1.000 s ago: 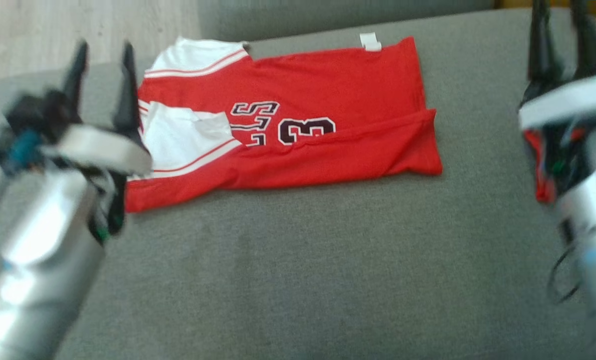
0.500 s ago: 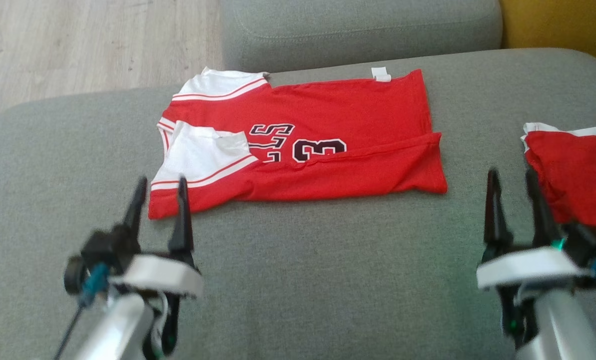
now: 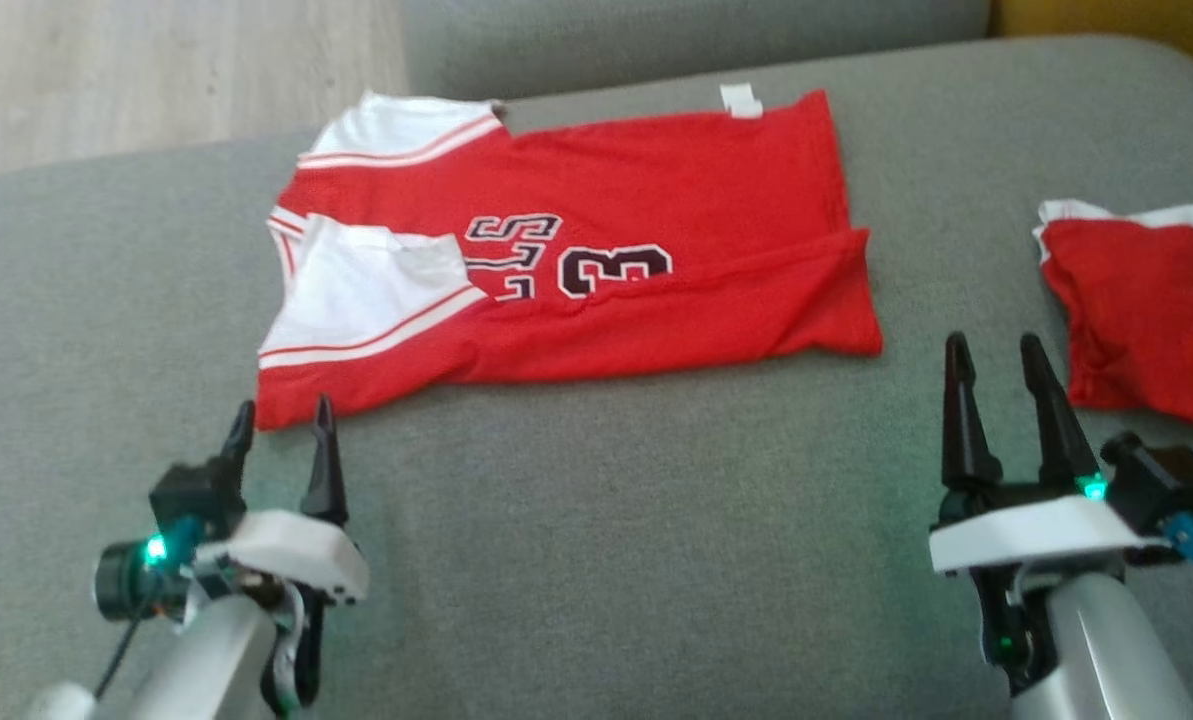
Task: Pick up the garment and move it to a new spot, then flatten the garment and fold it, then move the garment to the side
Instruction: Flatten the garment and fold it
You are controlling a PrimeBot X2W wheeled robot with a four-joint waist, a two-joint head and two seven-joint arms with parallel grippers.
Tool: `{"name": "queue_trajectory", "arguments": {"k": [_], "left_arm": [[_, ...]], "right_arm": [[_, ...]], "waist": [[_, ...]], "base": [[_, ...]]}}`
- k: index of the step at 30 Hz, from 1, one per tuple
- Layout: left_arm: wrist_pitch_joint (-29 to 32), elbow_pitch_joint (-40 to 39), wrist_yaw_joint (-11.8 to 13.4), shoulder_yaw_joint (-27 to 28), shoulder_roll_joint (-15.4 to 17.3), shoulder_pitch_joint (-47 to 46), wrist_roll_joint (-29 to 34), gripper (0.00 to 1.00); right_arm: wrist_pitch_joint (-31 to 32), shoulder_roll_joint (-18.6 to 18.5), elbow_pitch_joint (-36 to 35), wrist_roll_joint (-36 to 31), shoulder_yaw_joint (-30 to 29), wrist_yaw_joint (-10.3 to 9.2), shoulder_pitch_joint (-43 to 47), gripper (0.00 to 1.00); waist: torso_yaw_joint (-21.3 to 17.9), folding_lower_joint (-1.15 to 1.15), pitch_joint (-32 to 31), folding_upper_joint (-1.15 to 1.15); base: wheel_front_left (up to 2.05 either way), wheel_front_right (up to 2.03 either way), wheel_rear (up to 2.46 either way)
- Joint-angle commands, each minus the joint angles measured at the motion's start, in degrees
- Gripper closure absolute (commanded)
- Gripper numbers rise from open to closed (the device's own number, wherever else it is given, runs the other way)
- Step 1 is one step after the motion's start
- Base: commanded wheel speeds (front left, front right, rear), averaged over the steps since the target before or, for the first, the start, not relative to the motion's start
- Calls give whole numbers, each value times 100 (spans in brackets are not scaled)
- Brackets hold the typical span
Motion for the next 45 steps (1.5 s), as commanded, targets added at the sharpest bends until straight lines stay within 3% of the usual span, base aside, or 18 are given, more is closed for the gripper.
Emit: {"name": "queue_trajectory", "arguments": {"k": [1,9,17,18,19,20,25,32,37,45], "left_arm": [[104,116,49,241,145,-486,-20,0],[446,1196,220,414,223,-1058,-130,0],[1076,1958,130,299,237,-1305,-219,0],[1163,2009,87,264,231,-1325,-225,55],[1163,2009,87,264,231,-1325,-225,55],[1215,2040,41,229,223,-1347,-224,100],[1068,1983,-108,160,144,-1463,-216,100],[120,1314,-336,109,125,-1771,-17,100],[-185,750,-534,-11,67,-1959,150,100],[-299,148,-568,-144,54,-1992,369,100]], "right_arm": [[-36,-17,-239,37,210,-4,-288,0],[-36,-16,-301,151,407,-4,-395,0],[-36,-16,-394,287,540,-4,-441,0],[-36,-16,-383,301,552,-4,-442,0],[-36,-16,-383,301,552,-4,-442,0],[-36,-16,-353,303,547,-4,-441,0],[74,-16,-31,207,529,-4,-503,0],[872,-16,729,136,323,-4,-1147,0],[1281,-16,1574,565,116,-4,-1738,0],[1313,-16,3106,296,-72,-4,-2524,0]], "waist": [[-132,-1,212,0],[-328,-1,561,0],[-421,-1,706,0],[-422,-1,716,0],[-422,-1,716,0],[-417,-1,723,0],[-285,-1,713,0],[13,-1,740,0],[225,-1,818,0],[414,-1,904,0]], "base": [[0,0,0],[0,0,0],[0,0,0],[0,0,0],[0,0,0],[0,0,0],[0,0,0],[0,0,0],[0,0,0],[0,0,0]]}}
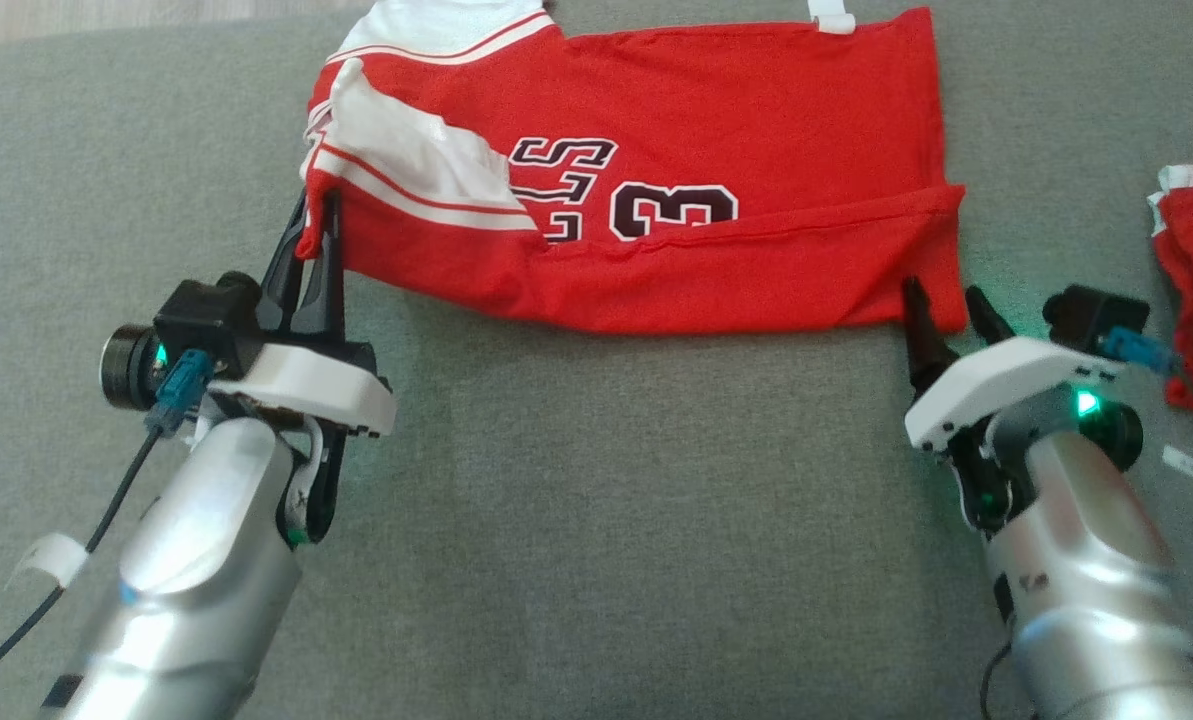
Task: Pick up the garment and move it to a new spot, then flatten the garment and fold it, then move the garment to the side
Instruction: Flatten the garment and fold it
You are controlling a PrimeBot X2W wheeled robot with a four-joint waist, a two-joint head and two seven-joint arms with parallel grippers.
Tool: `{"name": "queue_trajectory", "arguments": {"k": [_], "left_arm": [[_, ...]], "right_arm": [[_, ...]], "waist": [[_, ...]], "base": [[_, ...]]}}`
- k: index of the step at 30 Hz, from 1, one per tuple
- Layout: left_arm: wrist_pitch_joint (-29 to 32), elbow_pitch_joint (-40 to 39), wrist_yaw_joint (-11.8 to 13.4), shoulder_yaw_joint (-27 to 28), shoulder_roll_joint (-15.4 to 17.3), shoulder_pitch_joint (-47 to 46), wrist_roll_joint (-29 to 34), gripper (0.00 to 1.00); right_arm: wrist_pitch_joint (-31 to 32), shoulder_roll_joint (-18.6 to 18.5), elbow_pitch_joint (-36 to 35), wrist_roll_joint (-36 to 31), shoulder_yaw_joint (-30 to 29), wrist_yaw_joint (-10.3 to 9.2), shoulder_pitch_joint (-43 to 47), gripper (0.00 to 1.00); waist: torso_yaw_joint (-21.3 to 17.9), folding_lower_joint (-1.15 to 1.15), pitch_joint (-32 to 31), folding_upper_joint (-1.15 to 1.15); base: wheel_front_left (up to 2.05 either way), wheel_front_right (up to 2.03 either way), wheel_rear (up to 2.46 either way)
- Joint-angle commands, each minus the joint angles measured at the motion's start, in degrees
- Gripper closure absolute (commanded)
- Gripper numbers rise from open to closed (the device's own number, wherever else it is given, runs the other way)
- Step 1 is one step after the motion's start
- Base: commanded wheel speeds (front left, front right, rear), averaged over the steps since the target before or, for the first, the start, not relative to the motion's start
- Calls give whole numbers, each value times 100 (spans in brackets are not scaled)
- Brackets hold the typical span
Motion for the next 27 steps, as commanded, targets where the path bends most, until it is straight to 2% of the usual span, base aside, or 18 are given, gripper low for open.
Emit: {"name": "queue_trajectory", "arguments": {"k": [1,5,6,7,12,17,27], "left_arm": [[-62,-211,-2,171,133,-203,50,100],[-45,-285,17,123,140,-177,66,100],[-40,-294,28,117,144,-166,66,100],[-32,-294,47,120,153,-149,61,100],[108,-166,150,136,283,11,33,100],[274,11,186,138,408,300,-62,100],[575,132,212,52,485,1156,-324,100]], "right_arm": [[5,0,69,-36,149,-4,-207,0],[-15,1,625,-148,319,-4,-447,0],[-44,1,740,-241,362,-4,-488,58],[-97,1,840,-397,396,-4,-522,100],[-464,1,1073,-734,329,-4,-599,100],[-708,1,1124,-750,250,-4,-455,100],[-284,-27,600,-631,338,-4,255,100]], "waist": [[26,-1,13,0],[69,-1,19,0],[76,-1,15,0],[78,-1,7,0],[-3,-1,-112,0],[-112,-1,-466,0],[-191,-1,-1322,0]], "base": [[0,0,0],[0,0,0],[0,0,0],[0,0,0],[0,0,0],[0,0,0],[0,0,0]]}}
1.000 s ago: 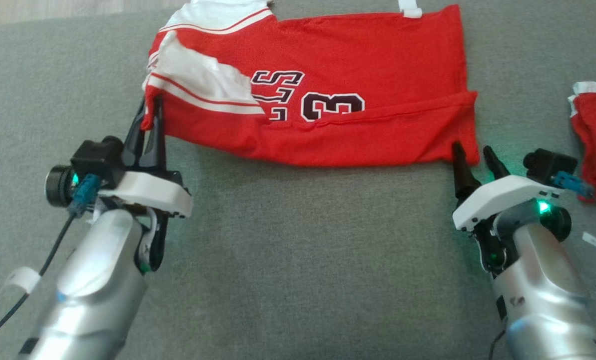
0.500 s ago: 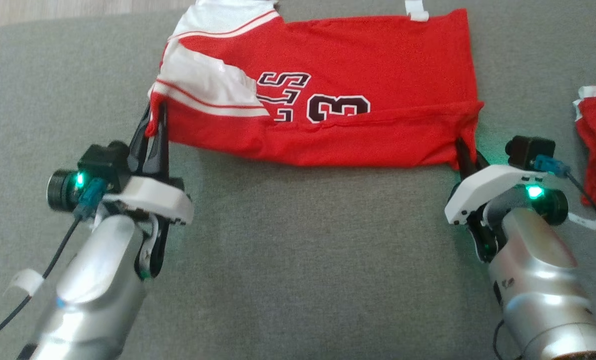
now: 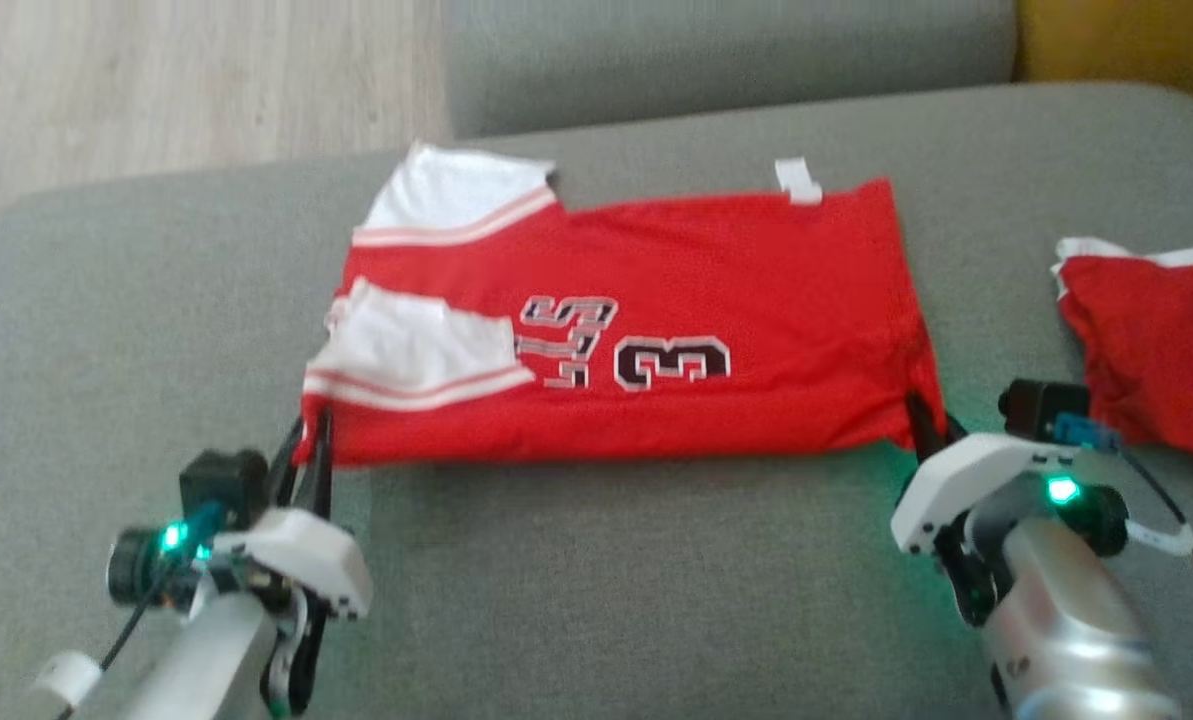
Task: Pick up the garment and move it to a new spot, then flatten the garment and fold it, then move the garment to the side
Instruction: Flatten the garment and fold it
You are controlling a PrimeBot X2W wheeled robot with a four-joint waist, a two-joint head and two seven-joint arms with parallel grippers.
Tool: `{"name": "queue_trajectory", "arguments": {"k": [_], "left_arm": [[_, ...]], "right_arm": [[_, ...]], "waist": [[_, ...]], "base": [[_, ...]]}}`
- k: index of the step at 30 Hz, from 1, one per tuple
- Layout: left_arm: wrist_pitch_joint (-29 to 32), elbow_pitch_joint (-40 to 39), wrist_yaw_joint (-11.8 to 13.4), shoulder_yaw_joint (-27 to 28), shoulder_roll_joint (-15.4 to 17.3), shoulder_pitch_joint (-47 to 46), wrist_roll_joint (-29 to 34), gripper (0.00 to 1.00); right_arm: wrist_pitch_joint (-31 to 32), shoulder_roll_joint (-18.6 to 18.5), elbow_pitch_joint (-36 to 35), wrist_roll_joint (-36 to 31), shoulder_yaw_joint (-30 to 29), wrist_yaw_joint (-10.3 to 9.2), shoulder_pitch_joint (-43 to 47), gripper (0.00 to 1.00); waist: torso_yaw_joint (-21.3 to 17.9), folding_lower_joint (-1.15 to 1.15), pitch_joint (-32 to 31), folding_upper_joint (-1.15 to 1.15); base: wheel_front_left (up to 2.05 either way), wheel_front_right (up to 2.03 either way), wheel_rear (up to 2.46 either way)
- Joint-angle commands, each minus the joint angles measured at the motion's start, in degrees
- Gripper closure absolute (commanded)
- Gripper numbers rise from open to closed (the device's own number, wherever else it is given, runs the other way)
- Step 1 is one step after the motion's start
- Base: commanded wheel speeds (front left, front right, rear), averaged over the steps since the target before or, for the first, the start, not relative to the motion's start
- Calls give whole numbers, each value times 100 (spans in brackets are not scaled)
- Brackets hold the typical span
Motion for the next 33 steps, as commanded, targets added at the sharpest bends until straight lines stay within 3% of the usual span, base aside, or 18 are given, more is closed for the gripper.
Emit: {"name": "queue_trajectory", "arguments": {"k": [1,12,21,22,23,24,25,33], "left_arm": [[24,-170,45,250,232,-54,-128,100],[560,-856,209,142,531,943,-350,100],[679,-985,258,14,583,997,-290,100],[653,-983,277,21,567,988,-290,100],[619,-983,294,33,548,980,-296,67],[541,-996,312,58,528,967,-296,14],[445,-1011,342,93,509,952,-292,0],[-577,-1448,475,608,306,680,-286,0]], "right_arm": [[63,-24,-300,24,131,-4,33,100],[1687,-101,-2524,393,-187,-4,1848,100],[2278,36,-4130,338,-512,-4,2736,100],[2214,42,-4227,294,-543,-4,2754,43],[2143,48,-4305,274,-555,-4,2766,0],[2076,51,-4351,362,-555,-4,2774,0],[1977,52,-4398,470,-511,-4,2772,0],[291,55,-4554,1368,-324,-4,2605,0]], "waist": [[-27,1,-267,0],[35,1,-673,0],[-66,1,-633,0],[-86,1,-614,0],[-104,1,-591,0],[-120,1,-571,0],[-138,1,-550,0],[-203,1,-396,0]], "base": [[0,0,0],[0,0,0],[0,0,0],[0,0,0],[0,0,0],[0,0,0],[0,0,0],[0,0,0]]}}
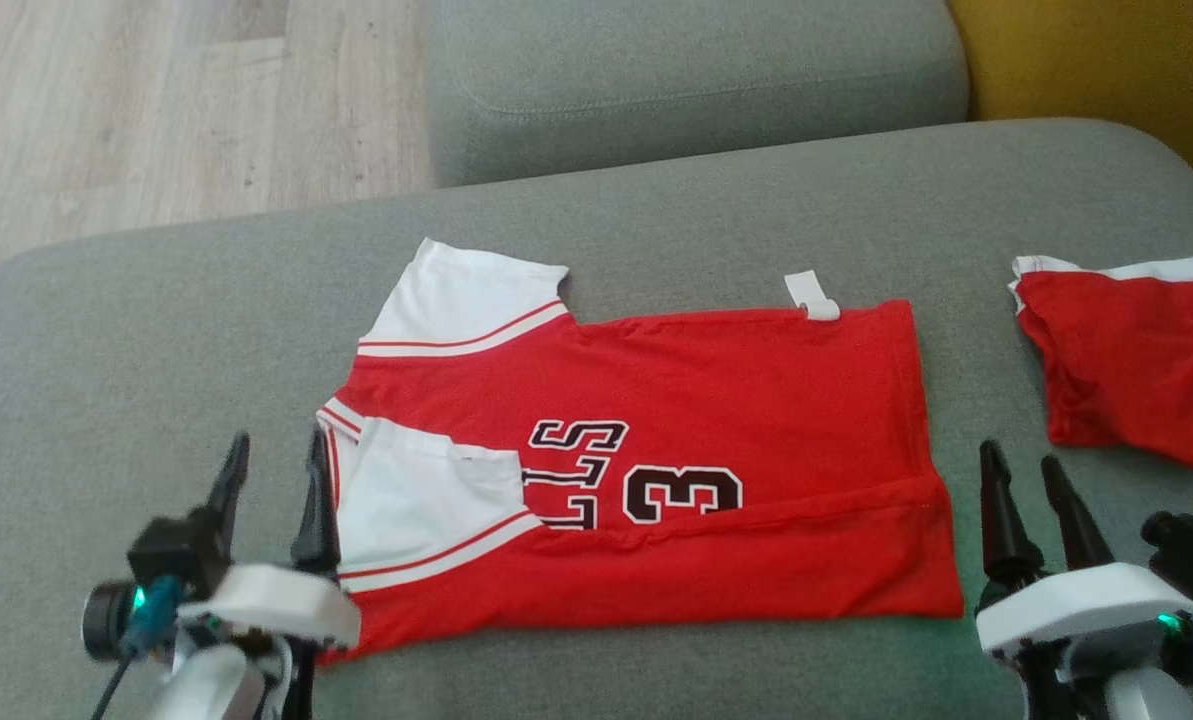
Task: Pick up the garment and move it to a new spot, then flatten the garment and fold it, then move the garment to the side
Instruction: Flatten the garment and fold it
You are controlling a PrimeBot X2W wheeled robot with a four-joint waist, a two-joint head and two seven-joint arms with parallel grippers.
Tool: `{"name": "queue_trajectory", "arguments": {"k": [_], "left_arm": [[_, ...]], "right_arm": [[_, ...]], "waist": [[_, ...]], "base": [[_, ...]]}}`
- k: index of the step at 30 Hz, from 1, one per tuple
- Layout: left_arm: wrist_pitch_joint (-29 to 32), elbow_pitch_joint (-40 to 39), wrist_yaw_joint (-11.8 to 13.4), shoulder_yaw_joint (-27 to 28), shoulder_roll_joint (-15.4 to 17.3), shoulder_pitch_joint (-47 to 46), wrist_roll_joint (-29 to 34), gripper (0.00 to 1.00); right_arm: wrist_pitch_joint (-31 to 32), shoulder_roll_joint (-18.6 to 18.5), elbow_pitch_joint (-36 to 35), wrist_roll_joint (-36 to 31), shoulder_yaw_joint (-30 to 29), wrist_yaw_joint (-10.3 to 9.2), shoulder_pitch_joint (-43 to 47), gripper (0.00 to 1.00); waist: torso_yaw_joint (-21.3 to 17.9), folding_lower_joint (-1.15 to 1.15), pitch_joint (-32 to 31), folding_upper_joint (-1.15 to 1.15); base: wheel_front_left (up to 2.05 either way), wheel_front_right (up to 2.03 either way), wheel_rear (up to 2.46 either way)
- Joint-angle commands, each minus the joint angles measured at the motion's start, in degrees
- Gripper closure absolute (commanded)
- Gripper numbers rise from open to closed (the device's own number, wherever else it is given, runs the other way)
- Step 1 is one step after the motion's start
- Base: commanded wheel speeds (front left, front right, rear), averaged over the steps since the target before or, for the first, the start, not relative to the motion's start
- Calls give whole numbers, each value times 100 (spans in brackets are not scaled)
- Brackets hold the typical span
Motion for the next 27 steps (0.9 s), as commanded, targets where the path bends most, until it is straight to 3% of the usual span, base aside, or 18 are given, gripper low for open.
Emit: {"name": "queue_trajectory", "arguments": {"k": [1,8,12,22,27], "left_arm": [[-139,-304,5,362,47,-392,47,0],[-216,-777,-248,578,-1,-699,242,0],[217,-595,-542,394,326,-1505,499,0],[1850,1083,-1716,-248,1108,-4134,1077,0],[2665,1966,-1899,-629,1180,-4879,956,0]], "right_arm": [[-358,-52,-264,67,239,-4,-343,0],[-1092,-52,-366,69,449,-4,-631,0],[-1189,-52,-411,8,607,-4,-1041,0],[-1178,-51,-499,-202,892,-4,-2015,0],[-1208,-51,-457,-90,795,-4,-2227,0]], "waist": [[-19,0,48,0],[-160,0,439,0],[-323,0,895,0],[-892,0,1847,0],[-1169,0,2132,0]], "base": [[0,0,0],[0,0,0],[0,0,0],[0,0,0],[0,0,0]]}}
